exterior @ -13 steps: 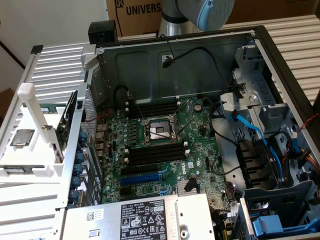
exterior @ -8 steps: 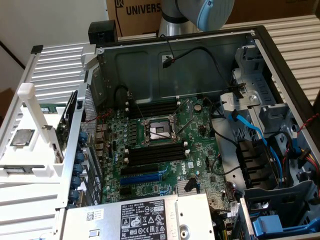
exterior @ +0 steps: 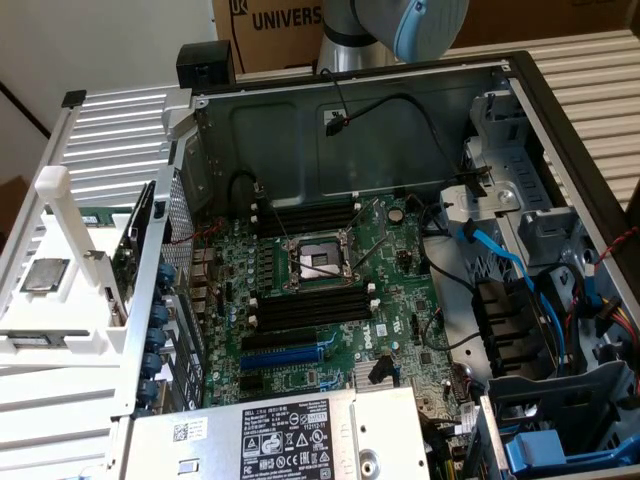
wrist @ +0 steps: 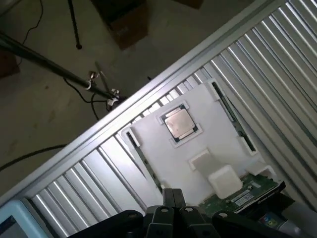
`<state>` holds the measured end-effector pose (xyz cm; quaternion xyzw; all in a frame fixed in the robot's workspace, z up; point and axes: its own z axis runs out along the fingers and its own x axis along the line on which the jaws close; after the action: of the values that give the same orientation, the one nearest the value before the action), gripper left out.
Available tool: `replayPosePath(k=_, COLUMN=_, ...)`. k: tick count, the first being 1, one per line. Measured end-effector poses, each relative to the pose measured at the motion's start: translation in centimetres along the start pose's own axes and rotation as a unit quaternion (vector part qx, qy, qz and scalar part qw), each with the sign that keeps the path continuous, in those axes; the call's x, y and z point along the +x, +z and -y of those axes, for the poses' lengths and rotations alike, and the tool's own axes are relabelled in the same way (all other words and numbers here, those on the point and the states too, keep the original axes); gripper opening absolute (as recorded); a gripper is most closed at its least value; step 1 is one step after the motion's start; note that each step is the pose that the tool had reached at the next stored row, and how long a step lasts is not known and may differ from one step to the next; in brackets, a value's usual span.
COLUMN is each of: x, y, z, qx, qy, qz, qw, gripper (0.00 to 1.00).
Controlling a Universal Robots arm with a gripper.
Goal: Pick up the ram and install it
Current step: 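Pick up the ram and move it above insertion slot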
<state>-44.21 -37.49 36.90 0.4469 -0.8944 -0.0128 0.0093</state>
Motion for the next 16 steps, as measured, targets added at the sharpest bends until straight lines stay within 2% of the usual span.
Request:
replayPosePath(k=3, x=0.00, y=0.01, z=0.00, qx=0.0005, qy=-0.027, qz=-0.0006, qw=0.9996, gripper=0.10)
replayPosePath(k=6, x=0.00, y=0.02, z=0.00, qx=0.0016, qy=-0.055, qz=-0.0008, qw=0.9985, gripper=0.10)
replayPosePath(k=7, x=0.00, y=0.00, z=0.00, qx=0.0034, qy=-0.073, qz=-0.0003, qw=0.9973, gripper=0.10)
replayPosePath(k=10, x=0.00, y=0.02, z=0.00, qx=0.0096, qy=-0.100, qz=0.0030, qw=0.9949, gripper=0.10)
replayPosePath(k=11, x=0.00, y=0.02, z=0.00, qx=0.0154, qy=-0.116, qz=0.0062, qw=0.9931, gripper=0.10)
replayPosePath(k=12, x=0.00, y=0.02, z=0.00, qx=0.0180, qy=-0.125, qz=0.0076, qw=0.9920, gripper=0.10)
replayPosePath(k=16, x=0.00, y=0.03, z=0.00, qx=0.0215, qy=-0.157, qz=0.0093, qw=0.9873, gripper=0.10)
